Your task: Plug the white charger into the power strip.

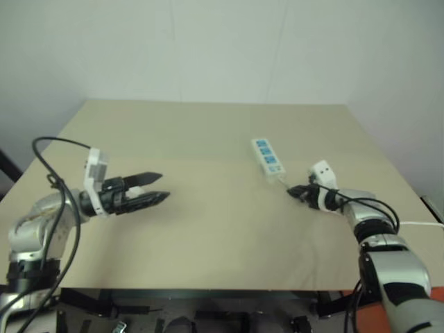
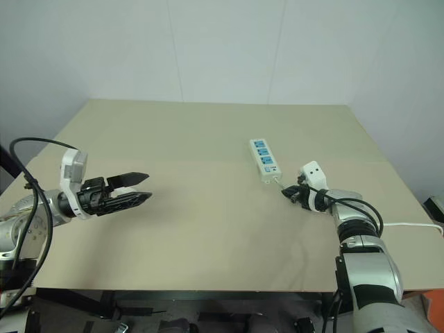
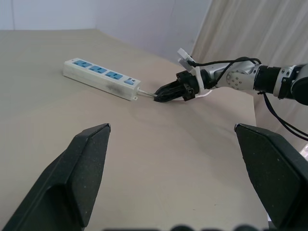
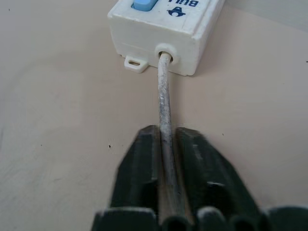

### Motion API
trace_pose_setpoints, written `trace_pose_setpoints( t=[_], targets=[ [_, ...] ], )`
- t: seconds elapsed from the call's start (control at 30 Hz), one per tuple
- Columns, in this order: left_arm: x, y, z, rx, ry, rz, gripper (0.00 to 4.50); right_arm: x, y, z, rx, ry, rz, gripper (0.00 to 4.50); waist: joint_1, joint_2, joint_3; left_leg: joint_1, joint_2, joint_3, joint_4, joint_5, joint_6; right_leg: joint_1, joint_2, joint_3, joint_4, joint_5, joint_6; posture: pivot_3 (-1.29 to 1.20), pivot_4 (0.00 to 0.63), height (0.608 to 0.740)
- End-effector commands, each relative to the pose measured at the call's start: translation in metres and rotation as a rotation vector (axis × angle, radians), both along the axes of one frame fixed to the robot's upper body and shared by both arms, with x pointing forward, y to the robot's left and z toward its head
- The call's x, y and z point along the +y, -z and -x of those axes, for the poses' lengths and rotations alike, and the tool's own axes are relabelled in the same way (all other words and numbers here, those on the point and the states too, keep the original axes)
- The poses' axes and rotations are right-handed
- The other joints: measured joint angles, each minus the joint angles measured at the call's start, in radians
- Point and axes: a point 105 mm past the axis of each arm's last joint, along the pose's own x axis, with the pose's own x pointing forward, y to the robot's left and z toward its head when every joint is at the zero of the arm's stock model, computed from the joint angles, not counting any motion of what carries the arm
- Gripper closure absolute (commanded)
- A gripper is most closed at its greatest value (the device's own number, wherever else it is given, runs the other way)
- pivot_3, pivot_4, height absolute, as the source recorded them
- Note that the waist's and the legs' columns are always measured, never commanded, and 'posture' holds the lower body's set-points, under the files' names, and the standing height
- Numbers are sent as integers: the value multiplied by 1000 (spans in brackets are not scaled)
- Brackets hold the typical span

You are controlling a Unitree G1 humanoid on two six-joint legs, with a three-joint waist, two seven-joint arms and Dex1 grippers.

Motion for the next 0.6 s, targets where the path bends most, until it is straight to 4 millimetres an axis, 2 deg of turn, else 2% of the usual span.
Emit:
trace_pose_setpoints(
  t=[0.03,0.17,0.33,0.43,0.53,0.6],
  targets=[
    [-1,-10,1,-46,3,15,0,4,-11,-4,-42,-17,2,4459,-1,0,0,0,0,0,0,0,0,0,0,0,0,0,0,0,150,740],
    [-3,-7,-1,-38,12,23,0,14,-21,0,-105,-87,-38,4459,-2,0,0,0,0,0,0,0,-1,0,0,0,0,0,0,0,150,740],
    [-7,-9,-3,-40,25,32,0,18,-28,41,-179,-241,16,4459,11,1,1,-3,0,-1,-1,0,0,-1,0,-2,-1,0,0,0,150,740],
    [-9,-5,-3,-28,32,35,0,8,-16,75,-173,-207,59,4459,16,1,1,-5,-1,-1,-1,-1,1,-2,-2,-2,-2,0,1,0,150,740],
    [-9,-2,-3,-14,43,27,0,7,-2,93,-145,-160,56,4459,17,1,1,-4,-1,-1,-1,-1,1,-1,-2,-2,-2,0,1,0,150,740],
    [-11,-5,-6,-16,54,26,0,10,9,98,-118,-127,45,3811,9,1,1,-3,-1,-1,0,-1,1,-1,-1,-1,-2,0,1,0,150,740]
  ],
)
